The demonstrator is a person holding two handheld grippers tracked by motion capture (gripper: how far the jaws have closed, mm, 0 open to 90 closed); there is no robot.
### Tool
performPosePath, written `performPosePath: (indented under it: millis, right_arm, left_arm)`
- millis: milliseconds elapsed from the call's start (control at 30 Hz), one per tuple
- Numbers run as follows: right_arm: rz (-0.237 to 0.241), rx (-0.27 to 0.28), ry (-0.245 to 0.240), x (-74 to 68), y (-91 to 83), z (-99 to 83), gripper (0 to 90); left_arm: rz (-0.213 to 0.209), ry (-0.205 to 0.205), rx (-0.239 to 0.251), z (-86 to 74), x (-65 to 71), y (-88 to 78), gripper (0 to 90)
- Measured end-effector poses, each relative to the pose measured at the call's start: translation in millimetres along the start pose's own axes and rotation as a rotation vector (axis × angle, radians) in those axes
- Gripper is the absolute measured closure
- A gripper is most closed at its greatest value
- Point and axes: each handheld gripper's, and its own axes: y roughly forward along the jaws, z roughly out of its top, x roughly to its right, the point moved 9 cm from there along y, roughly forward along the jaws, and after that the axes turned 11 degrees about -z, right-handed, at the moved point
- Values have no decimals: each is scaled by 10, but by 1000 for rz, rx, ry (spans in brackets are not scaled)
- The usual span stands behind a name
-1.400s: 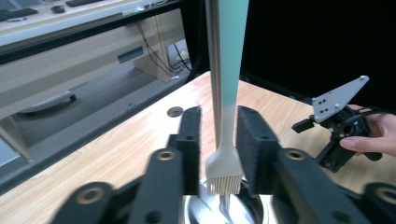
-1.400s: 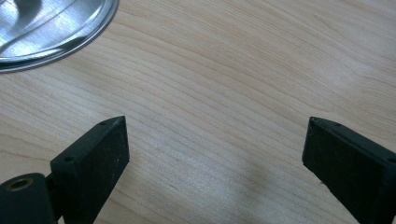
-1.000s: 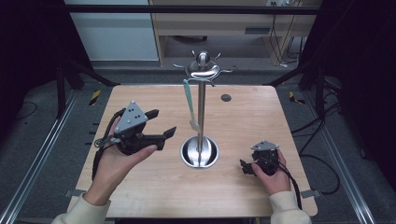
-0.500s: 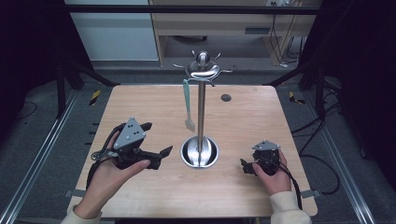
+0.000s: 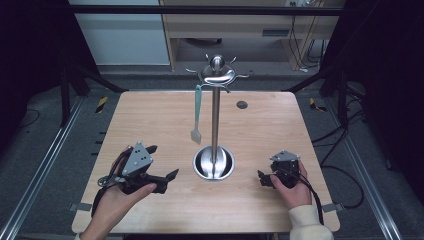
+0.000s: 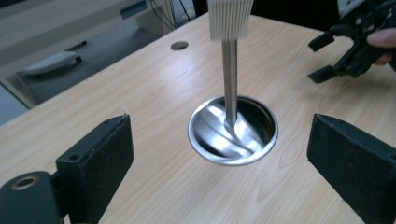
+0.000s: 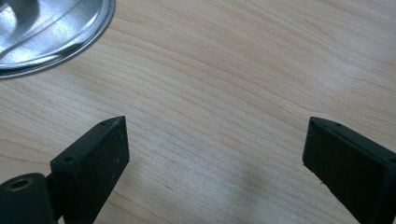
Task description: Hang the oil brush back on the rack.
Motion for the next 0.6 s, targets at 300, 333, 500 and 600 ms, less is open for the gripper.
performPosePath:
  millis: [300,333,500,600]
  right_arm:
    - [-3,-5,-4,2,3,-8,78]
    - [-2,-5,-3,0,3,-8,78]
    - [-1,-11,1,0,4,-15,80]
    - [0,-13,1,-1,5,-17,81]
  left_arm:
    - [18,-30,-41,-330,-104,62,69]
    - [20,-34,-46,-362,-111,73,69]
    - [36,-32,-90,-532,-155,111,69]
    - [42,-36,-110,-639,-181,133,69]
